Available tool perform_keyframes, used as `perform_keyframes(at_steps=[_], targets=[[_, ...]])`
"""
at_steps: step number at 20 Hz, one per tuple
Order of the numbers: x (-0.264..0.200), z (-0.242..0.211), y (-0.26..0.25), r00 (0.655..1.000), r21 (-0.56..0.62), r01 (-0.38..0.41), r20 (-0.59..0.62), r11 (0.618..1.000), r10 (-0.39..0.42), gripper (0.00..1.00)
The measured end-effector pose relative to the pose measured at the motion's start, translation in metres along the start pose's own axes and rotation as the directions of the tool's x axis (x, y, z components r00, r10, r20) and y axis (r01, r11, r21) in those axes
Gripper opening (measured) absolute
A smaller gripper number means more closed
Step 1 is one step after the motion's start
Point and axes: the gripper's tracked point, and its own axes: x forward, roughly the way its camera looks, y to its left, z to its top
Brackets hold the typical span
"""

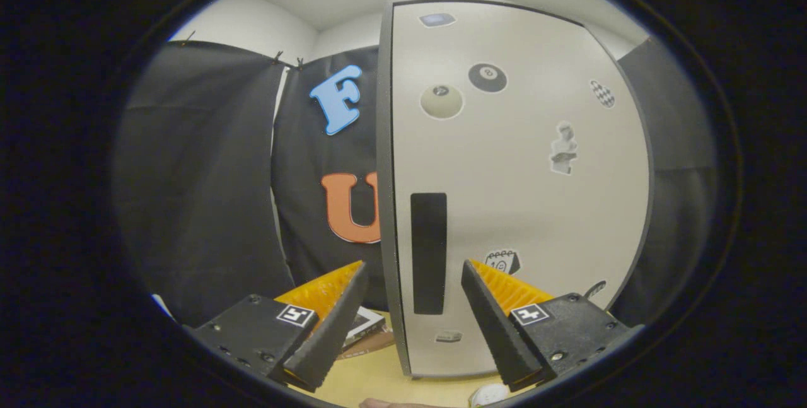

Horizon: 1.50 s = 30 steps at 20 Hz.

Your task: Open the shoe cabinet door, grab the shoes and put them into the shoe cabinet, then close the shoe cabinet door.

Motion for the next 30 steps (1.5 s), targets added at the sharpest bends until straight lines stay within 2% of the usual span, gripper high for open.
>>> perform_keyframes(at_steps=[2,3,4,6,7,10,13,15,19,30], targets=[[0.015,0.003,-0.012,0.999,-0.031,0.053,0.004,0.998,-0.053,0.91],[0.021,0.007,-0.014,0.998,-0.021,0.062,0.014,0.998,-0.062,0.84],[0.028,0.006,-0.018,0.998,-0.002,0.070,0.005,0.998,-0.070,0.74],[0.032,0.003,-0.011,1.000,0.054,0.015,-0.027,0.998,-0.014,0.55],[0.034,0.006,-0.012,0.999,0.053,0.017,-0.030,0.998,-0.016,0.42],[0.032,0.003,-0.015,0.999,0.010,0.036,-0.028,0.999,-0.035,0.37],[0.026,0.002,-0.014,0.999,0.038,0.029,-0.041,0.999,-0.027,0.30],[0.019,0.002,-0.014,0.999,0.024,0.024,-0.040,0.999,-0.023,0.29],[-0.017,0.000,-0.012,0.998,0.039,-0.033,-0.055,0.999,0.036,0.28],[-0.074,0.005,-0.022,0.986,0.055,-0.163,-0.036,0.985,0.165,0.26]])
